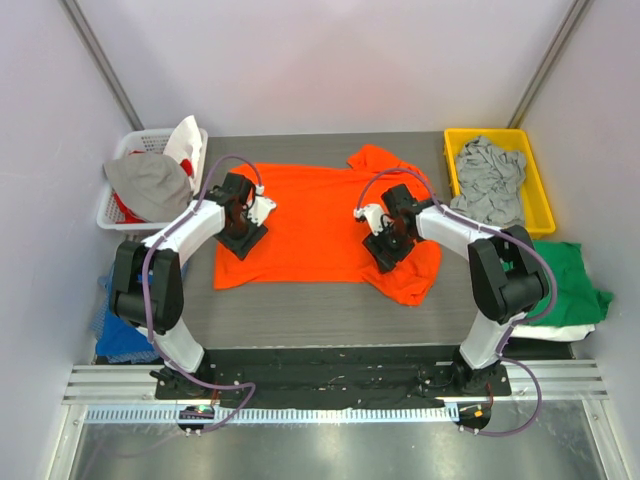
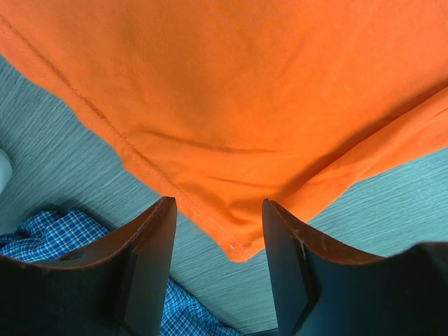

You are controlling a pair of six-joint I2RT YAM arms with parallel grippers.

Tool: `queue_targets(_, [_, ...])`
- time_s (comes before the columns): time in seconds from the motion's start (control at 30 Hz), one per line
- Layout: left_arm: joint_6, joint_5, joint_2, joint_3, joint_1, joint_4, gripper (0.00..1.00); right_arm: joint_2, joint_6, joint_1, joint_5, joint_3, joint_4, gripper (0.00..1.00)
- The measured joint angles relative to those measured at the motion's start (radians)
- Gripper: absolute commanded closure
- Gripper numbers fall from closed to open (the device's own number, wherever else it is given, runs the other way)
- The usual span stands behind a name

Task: Fold and stack the t-shirts
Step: Fold the tshirt

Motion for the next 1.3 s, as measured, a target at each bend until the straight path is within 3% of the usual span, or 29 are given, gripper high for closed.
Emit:
queue_targets(1.07, [0.018,-0.019,0.0,-0.042,0.0,0.034,0.45,0.04,-0.004,0.008,0.002,0.069,0.013,0.5])
queue_targets(1.3, [0.018,-0.02,0.0,-0.051,0.0,0.038,0.45,0.04,-0.005,0.01,0.008,0.056,0.023,0.59])
